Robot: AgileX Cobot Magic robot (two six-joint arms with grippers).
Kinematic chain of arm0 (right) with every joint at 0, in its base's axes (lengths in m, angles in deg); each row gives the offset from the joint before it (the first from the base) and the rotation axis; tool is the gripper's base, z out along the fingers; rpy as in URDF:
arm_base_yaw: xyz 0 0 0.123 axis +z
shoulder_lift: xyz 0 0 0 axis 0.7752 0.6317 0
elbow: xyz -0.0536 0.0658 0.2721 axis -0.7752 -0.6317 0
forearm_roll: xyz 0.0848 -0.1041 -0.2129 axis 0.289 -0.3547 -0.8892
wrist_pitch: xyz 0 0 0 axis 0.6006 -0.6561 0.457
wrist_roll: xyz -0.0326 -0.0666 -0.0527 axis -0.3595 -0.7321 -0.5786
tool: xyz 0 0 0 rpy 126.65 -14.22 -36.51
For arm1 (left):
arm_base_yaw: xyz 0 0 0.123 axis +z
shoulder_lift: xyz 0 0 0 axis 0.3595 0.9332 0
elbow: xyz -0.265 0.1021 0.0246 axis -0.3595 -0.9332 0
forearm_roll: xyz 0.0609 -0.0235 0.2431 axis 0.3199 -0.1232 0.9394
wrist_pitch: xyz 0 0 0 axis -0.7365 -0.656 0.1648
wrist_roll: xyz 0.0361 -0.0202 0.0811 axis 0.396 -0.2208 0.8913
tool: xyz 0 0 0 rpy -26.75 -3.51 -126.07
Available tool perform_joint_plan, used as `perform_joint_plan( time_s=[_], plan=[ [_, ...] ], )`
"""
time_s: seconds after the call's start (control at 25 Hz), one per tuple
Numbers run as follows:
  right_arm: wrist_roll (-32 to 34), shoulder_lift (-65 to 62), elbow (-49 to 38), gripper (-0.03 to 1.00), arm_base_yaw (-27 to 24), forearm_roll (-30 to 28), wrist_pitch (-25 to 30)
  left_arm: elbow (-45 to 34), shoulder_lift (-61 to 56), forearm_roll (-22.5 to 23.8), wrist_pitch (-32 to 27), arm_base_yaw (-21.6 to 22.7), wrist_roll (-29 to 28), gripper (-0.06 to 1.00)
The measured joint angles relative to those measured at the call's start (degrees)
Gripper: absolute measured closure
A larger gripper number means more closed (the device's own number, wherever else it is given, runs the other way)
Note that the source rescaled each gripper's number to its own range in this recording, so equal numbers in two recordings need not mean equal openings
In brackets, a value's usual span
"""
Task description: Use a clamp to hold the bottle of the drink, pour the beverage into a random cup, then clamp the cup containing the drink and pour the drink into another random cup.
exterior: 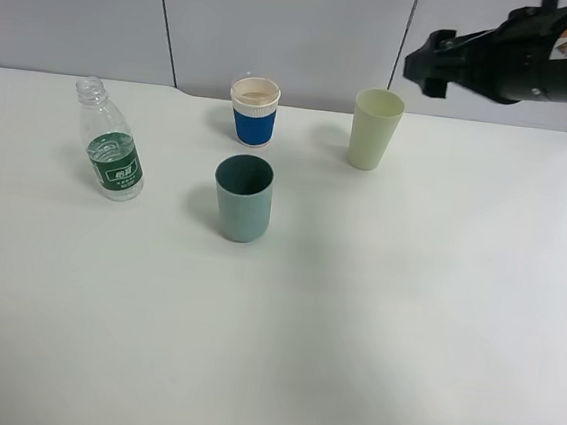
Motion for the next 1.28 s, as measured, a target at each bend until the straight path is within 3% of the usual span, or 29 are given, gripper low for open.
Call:
perform_joint_plan(
  time_s=[0.2,0.6,0.84,1.08,1.28],
  plan=[
    [0.0,-6.6,0.0,0.23,-7.7,0.0,6.2,0.0,0.0,0.0,0.0,0.0,0.0,-0.06],
    [-0.9,-27.2,0.0,0.23,-21.4,-0.1,24.1,0.0,0.0,0.0,0.0,0.0,0.0,-0.06],
    [-2.4,-42.6,0.0,0.23,-22.5,-0.3,36.1,0.0,0.0,0.0,0.0,0.0,0.0,-0.06],
    [-2.3,-56.0,0.0,0.23,-22.5,-2.1,52.8,0.0,0.0,0.0,0.0,0.0,0.0,-0.06],
    [-2.3,-65.4,0.0,0.23,-22.5,-2.9,61.1,0.0,0.0,0.0,0.0,0.0,0.0,-0.06]
  ],
)
